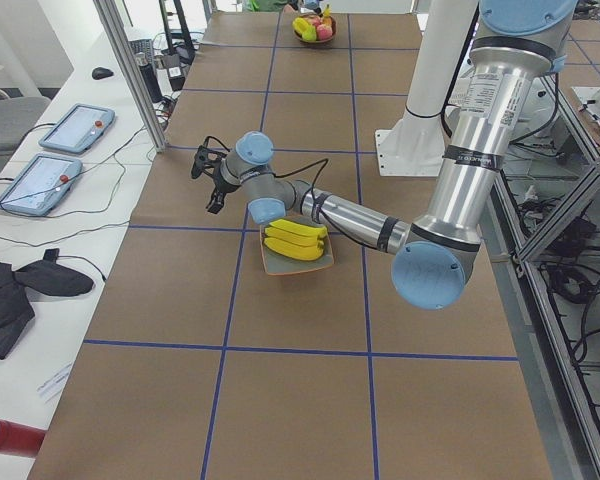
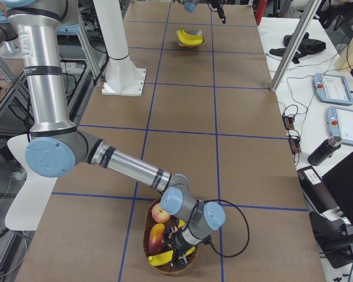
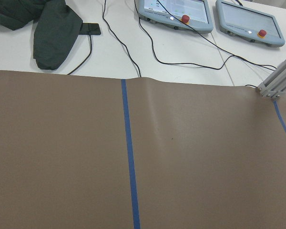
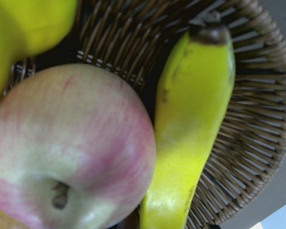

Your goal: Transfer all bananas from basket to plate

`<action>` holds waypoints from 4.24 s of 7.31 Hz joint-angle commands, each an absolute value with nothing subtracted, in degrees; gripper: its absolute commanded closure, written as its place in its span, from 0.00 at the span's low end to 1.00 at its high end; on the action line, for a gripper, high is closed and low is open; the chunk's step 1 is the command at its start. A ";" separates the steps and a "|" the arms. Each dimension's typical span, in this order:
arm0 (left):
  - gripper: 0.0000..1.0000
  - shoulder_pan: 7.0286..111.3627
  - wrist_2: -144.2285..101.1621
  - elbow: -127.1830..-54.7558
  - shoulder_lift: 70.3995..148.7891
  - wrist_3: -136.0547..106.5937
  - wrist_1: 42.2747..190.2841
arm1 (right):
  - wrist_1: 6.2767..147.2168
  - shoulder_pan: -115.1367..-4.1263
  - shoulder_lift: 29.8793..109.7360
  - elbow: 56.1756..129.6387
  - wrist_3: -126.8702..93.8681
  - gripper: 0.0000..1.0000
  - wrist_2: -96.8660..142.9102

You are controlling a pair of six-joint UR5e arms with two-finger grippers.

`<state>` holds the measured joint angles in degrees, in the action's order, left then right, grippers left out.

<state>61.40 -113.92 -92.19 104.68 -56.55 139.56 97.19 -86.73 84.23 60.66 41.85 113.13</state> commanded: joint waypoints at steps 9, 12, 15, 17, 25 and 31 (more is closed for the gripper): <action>0.00 60.73 -113.91 -92.55 104.68 -56.69 139.66 | 96.94 -86.75 84.91 60.99 42.10 1.00 113.12; 0.00 60.64 -113.91 -92.55 104.59 -56.78 139.66 | 96.94 -86.75 84.73 61.70 41.84 1.00 113.12; 0.00 60.29 -113.91 -92.55 104.41 -56.78 139.66 | 97.47 -86.75 84.81 61.70 42.27 0.60 113.20; 0.00 60.29 -113.91 -92.55 104.24 -56.69 139.75 | 97.65 -86.92 84.99 61.70 42.54 0.46 113.29; 0.00 60.21 -113.91 -92.37 104.24 -56.69 139.75 | 98.87 -89.73 86.40 62.13 47.63 0.33 112.76; 0.00 59.86 -113.91 -92.46 104.50 -56.69 139.66 | 99.58 -89.65 88.59 63.28 48.08 0.33 112.50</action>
<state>60.04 -113.91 -92.42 104.34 -56.69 139.66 99.50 -89.65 88.68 63.50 48.29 112.59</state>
